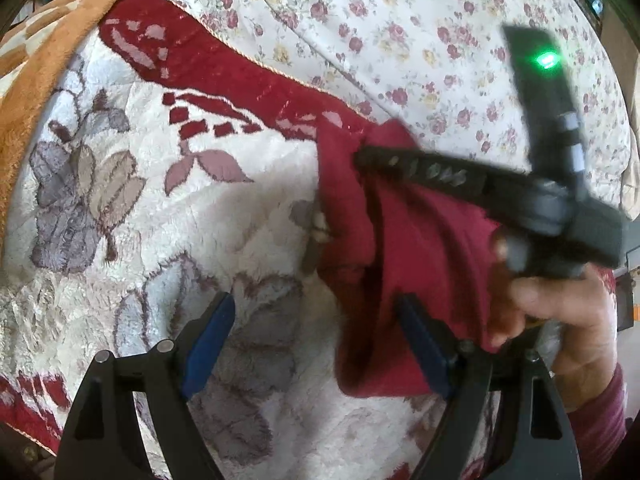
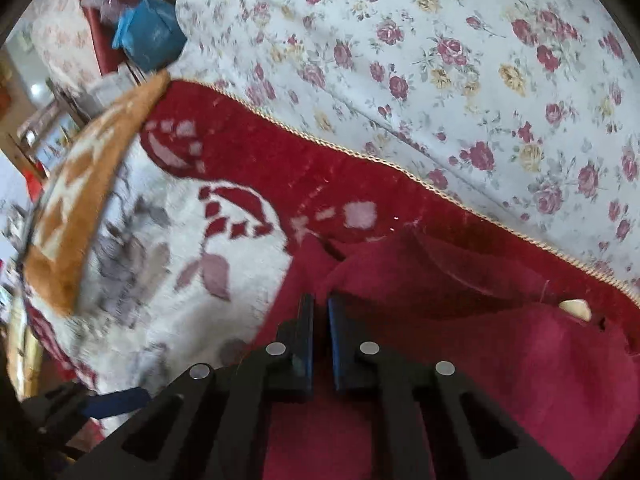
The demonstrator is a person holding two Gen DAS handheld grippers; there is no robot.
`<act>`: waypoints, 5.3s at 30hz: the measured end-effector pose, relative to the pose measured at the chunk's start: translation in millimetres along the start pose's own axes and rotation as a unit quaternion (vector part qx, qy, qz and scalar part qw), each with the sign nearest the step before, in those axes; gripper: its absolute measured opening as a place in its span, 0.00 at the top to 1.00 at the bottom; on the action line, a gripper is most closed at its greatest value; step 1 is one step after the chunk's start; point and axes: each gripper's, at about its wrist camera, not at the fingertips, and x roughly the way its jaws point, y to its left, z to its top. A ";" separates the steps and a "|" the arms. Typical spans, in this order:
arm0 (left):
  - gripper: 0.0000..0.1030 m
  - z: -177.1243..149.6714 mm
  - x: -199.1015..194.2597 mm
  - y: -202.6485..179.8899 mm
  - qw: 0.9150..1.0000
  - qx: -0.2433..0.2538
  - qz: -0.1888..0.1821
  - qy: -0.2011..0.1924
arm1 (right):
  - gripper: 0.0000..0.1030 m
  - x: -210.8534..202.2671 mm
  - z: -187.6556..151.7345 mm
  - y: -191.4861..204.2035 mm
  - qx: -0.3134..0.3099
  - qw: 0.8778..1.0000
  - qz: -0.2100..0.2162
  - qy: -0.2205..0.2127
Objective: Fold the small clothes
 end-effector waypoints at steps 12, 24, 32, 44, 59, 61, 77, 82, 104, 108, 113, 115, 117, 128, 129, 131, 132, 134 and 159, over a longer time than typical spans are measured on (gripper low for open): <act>0.20 14.2 20.8 -28.2 1.000 0.007 -0.001 0.004 | 0.39 -111.9 -58.7 -113.2 0.088 0.990 -0.067 -0.082; 0.18 16.5 48.7 -40.6 0.998 0.028 0.051 0.004 | 0.60 -152.4 -110.9 -265.0 0.246 0.952 -0.156 -0.099; 0.18 13.1 34.7 -39.6 0.998 0.031 0.047 -0.006 | 0.41 -169.9 -173.2 -203.0 0.154 0.976 -0.140 -0.066; 0.18 0.1 3.9 -12.2 0.998 0.020 0.055 -0.024 | 0.20 -151.4 -109.6 -86.5 0.066 0.993 -0.068 -0.070; 0.15 -1.1 14.0 -0.2 0.999 0.015 0.040 -0.003 | 0.06 8.8 0.3 4.6 0.024 0.998 -0.047 0.026; 0.15 0.8 15.5 -1.2 0.999 0.013 0.040 -0.003 | 0.06 23.2 3.0 15.0 -0.004 0.996 -0.083 0.041; 0.46 18.3 23.4 -35.1 0.999 0.028 -0.017 -0.024 | 0.78 -48.8 -7.3 -25.7 0.034 0.999 -0.006 -0.019; 0.61 15.3 25.5 -45.5 0.999 0.048 -0.012 -0.020 | 0.78 -50.5 -8.9 -30.6 0.038 0.999 -0.002 -0.016; 0.87 10.8 -0.5 -42.6 0.994 0.041 -0.085 -0.051 | 0.16 -22.2 9.1 -11.0 0.048 0.997 0.006 0.066; 0.87 11.0 1.1 -46.1 0.994 0.046 -0.083 -0.047 | 0.16 7.5 8.0 0.9 0.013 0.994 -0.026 0.106; 0.78 11.9 5.8 -46.9 0.996 0.046 -0.062 -0.041 | 0.56 8.7 1.1 -0.7 -0.032 0.993 -0.066 0.089; 0.50 11.5 6.2 -43.2 0.997 0.035 -0.059 -0.042 | 0.70 -2.4 1.4 -12.4 -0.017 0.996 -0.043 0.072; 0.28 10.1 3.2 -40.2 0.997 0.026 -0.053 -0.059 | 0.72 -15.8 2.3 -22.0 -0.003 0.998 -0.023 0.054; 0.88 4.8 9.3 -69.1 0.995 0.066 -0.072 -0.024 | 0.77 -60.9 -11.4 -47.4 0.039 0.999 0.025 0.006; 0.88 4.3 4.9 -76.3 0.994 0.072 -0.077 -0.027 | 0.77 -67.9 -13.5 -49.5 0.039 0.999 0.028 -0.001; 0.88 4.0 -1.9 -88.9 0.992 0.078 -0.090 -0.033 | 0.77 -88.2 -17.2 -58.6 0.038 0.999 0.029 -0.014; 0.88 3.2 -6.1 -96.3 0.991 0.080 -0.099 -0.035 | 0.78 -97.8 -18.4 -64.1 0.038 0.999 0.029 -0.019; 0.88 1.5 -12.7 -117.1 0.988 0.092 -0.116 -0.039 | 0.78 -122.7 -22.4 -77.9 0.038 0.998 0.026 -0.033; 0.29 -29.4 13.2 -236.8 0.961 0.249 -0.113 -0.037 | 0.17 -199.3 -142.4 -268.4 0.282 0.952 0.078 -0.093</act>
